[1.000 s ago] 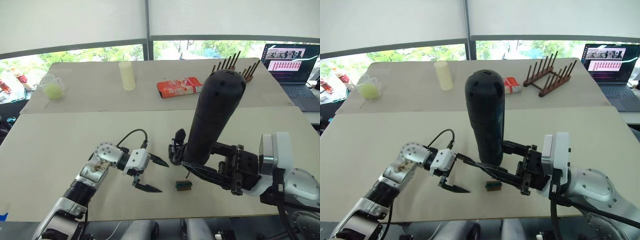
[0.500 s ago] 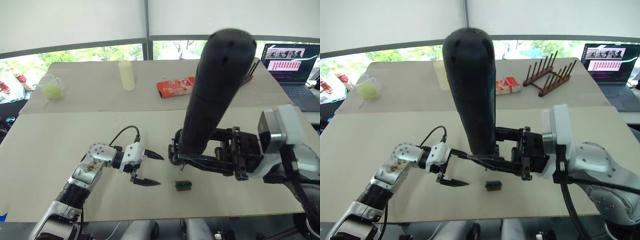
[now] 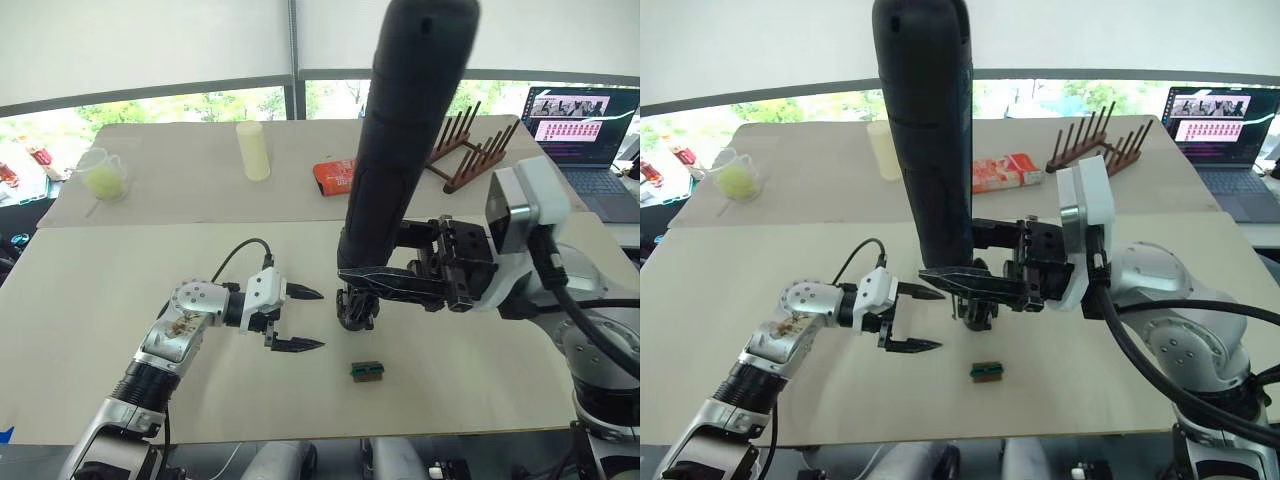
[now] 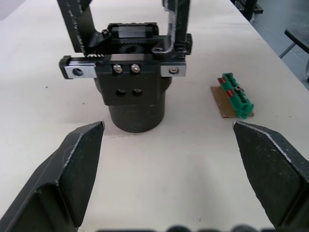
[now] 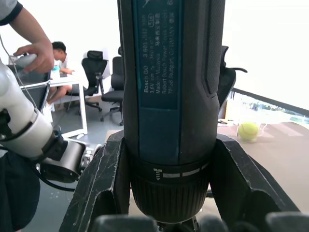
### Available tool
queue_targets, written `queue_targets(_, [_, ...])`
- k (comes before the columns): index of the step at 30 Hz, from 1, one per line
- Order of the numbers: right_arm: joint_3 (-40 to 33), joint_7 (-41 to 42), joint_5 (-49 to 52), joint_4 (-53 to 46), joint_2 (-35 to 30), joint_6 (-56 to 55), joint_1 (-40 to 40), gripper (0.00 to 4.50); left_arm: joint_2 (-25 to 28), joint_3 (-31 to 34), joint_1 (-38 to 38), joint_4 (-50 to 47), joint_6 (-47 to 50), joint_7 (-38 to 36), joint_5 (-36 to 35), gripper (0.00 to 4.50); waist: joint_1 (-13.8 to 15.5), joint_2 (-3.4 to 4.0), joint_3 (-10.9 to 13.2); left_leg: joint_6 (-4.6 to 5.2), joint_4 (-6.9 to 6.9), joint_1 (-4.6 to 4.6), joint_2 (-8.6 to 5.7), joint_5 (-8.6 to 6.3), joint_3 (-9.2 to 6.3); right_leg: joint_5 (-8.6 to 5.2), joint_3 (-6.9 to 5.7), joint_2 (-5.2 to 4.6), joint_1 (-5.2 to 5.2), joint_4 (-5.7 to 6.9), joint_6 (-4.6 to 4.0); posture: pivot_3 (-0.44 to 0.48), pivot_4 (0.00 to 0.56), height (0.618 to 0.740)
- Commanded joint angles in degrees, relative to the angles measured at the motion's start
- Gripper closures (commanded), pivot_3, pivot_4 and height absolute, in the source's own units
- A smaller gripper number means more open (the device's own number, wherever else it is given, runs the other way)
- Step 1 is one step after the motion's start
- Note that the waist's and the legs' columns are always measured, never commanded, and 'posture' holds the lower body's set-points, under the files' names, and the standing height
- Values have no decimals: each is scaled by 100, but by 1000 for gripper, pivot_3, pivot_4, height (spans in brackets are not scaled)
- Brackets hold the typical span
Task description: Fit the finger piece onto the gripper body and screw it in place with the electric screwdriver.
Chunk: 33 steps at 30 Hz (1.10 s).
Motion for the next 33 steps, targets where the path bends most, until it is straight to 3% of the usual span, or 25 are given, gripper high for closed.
queue_targets(1, [-38,166,-192,106,114,-93,-244,2603,-59,62,-88,36,-138,46,10,0,-1,0,0,0,0,0,0,0,0,0,0,0,0,0,0,0,150,740])
queue_targets(15, [128,387,-859,594,462,37,-701,2603,-415,-81,-298,507,-462,105,258,0,-2,0,0,0,0,-3,-1,0,0,0,0,-2,-3,0,0,0,150,740])
queue_targets(33, [115,626,-1223,591,512,134,-442,2603,-681,-154,-422,899,-731,113,455,0,-2,0,0,0,0,-4,-2,0,0,0,0,-3,-3,0,0,0,150,740])
